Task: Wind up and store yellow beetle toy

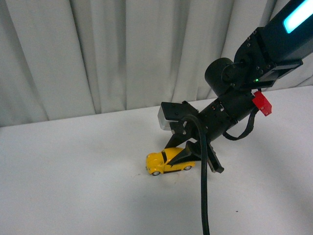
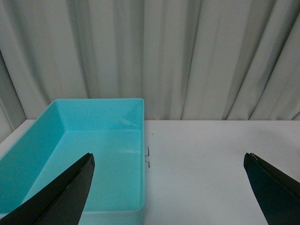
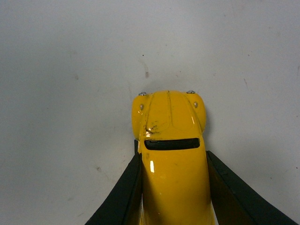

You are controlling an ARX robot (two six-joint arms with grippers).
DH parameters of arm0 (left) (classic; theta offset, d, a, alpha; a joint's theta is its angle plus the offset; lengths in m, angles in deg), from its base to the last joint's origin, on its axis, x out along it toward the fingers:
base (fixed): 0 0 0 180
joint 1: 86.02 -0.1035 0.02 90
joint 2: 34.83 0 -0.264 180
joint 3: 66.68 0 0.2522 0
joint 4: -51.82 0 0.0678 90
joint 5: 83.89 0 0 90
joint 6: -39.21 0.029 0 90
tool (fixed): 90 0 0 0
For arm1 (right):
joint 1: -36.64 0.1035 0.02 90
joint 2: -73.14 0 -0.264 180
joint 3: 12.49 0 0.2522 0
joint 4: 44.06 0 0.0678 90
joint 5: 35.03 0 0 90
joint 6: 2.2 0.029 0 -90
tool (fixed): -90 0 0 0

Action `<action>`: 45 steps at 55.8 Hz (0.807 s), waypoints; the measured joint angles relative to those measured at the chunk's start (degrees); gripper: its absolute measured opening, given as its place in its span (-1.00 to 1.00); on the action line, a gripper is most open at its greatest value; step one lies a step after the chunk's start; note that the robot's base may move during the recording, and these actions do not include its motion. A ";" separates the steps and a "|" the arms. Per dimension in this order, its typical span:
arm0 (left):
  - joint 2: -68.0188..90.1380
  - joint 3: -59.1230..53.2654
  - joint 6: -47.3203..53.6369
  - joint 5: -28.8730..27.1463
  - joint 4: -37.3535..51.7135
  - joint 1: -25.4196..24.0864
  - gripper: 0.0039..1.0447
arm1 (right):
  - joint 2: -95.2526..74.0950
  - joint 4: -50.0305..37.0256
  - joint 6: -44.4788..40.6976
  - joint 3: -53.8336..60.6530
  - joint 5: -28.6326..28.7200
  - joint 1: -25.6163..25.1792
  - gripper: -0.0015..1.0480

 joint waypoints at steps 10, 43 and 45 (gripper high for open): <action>0.00 0.00 0.00 0.00 0.00 0.00 0.88 | 0.00 0.68 -0.02 -0.31 -0.11 -0.02 -0.34; 0.00 0.00 0.00 -0.02 0.00 0.00 0.88 | -2.60 1.22 -0.61 -1.05 4.28 -3.80 -0.34; 0.00 0.00 0.02 0.00 0.00 0.00 0.88 | -2.64 1.18 -1.42 -0.42 5.33 -5.09 -0.34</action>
